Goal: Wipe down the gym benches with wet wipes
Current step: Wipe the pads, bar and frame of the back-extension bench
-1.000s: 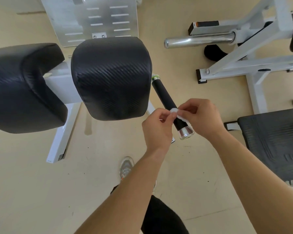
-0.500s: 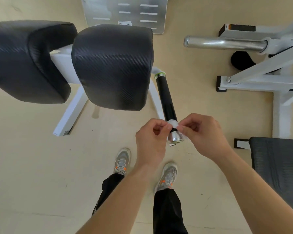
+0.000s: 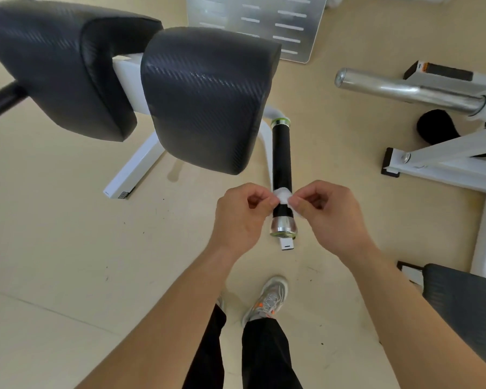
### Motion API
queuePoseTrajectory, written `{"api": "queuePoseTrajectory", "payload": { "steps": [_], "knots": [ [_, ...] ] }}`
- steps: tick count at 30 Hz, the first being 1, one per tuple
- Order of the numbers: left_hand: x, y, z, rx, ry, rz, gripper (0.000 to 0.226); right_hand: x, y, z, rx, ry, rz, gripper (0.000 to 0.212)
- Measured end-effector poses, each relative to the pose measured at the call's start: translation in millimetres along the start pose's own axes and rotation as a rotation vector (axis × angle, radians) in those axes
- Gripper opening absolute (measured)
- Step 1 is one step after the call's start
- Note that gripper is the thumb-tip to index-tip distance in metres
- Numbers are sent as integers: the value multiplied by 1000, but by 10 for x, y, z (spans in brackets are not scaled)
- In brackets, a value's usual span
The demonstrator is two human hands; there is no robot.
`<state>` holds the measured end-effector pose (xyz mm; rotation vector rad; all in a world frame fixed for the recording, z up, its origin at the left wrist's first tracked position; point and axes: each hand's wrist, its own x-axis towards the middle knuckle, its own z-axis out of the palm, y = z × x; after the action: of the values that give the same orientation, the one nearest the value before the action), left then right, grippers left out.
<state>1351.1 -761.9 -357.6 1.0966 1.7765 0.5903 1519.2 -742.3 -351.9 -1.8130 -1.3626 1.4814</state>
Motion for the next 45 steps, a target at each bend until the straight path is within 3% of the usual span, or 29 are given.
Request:
{"api": "queuePoseTrajectory", "payload": {
  "steps": [5,8,11,15,29,33,39,45],
  "knots": [
    [-54,48,-10,-67,43,-40,11,-47,1,10,-18,57,-33,17],
    [-68,39,22,-102,47,80,19,-85,-19,41,21,58,-116,27],
    [-121,10,42,-88,92,191,12,-177,-8,29,80,1,-170,20],
    [-108,14,14,-157,66,137,7,-158,32,4,103,1,-147,19],
    [424,250,292,115,344,218,3,711,-51,97,-26,147,-140,33],
    [468,289,231,209,295,228,7,737,-89,101,-34,145,-136,29],
    [155,186,24,214,87,208,2,240,38,36,57,32,-98,25],
    [-25,239,59,232,169,218,7,119,41,37,107,66,-89,22]
  ]
}}
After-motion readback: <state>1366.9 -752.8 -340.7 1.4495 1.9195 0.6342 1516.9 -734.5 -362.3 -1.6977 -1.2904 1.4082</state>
